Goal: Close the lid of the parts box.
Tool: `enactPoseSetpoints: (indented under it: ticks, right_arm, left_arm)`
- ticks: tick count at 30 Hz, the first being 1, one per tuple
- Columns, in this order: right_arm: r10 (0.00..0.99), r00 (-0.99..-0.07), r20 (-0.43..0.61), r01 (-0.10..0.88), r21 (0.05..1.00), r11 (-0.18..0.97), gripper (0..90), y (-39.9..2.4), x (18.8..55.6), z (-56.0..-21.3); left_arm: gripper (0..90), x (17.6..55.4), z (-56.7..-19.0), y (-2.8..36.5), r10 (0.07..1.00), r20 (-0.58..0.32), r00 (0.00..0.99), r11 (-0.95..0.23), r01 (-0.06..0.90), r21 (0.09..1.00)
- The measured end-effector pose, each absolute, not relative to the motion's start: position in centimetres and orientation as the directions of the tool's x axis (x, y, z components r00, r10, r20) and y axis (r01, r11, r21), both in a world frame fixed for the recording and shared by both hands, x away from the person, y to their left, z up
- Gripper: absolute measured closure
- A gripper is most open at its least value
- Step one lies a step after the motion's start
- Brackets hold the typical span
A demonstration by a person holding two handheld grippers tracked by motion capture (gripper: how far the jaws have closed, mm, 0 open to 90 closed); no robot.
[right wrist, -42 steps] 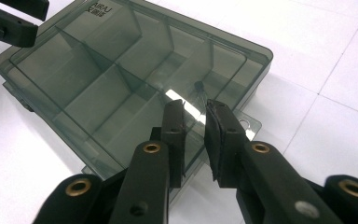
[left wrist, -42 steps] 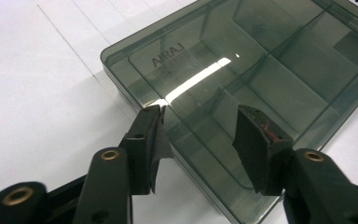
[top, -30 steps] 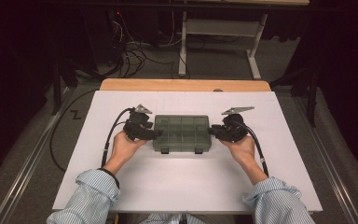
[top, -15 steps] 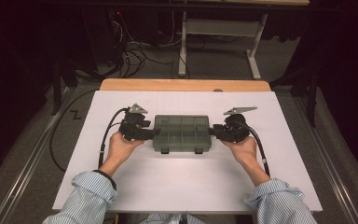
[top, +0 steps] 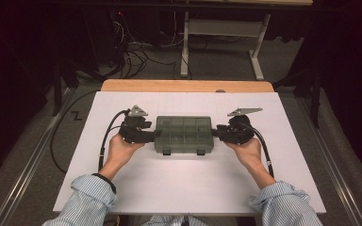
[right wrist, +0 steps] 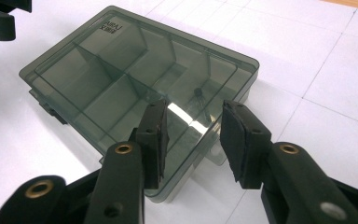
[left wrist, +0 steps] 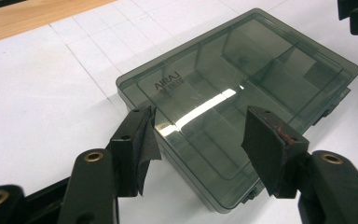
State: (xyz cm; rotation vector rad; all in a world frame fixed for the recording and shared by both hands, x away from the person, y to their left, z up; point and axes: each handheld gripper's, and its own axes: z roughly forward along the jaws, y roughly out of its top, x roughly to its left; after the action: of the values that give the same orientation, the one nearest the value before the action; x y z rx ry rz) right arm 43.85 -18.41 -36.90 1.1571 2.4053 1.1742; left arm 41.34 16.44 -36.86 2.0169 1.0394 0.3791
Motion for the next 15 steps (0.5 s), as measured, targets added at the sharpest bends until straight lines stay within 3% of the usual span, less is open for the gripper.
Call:
enactPoseSetpoints:
  ticks: [15]
  right_arm:
    - [0.731, -0.674, 0.11, 0.531, 0.76, 0.375, 60.7, -19.2, 42.7, -36.5]
  left_arm:
    - [42.2, 40.3, -36.7, 17.2, 0.791, -0.084, 0.606, -0.31, 0.514, 0.8]
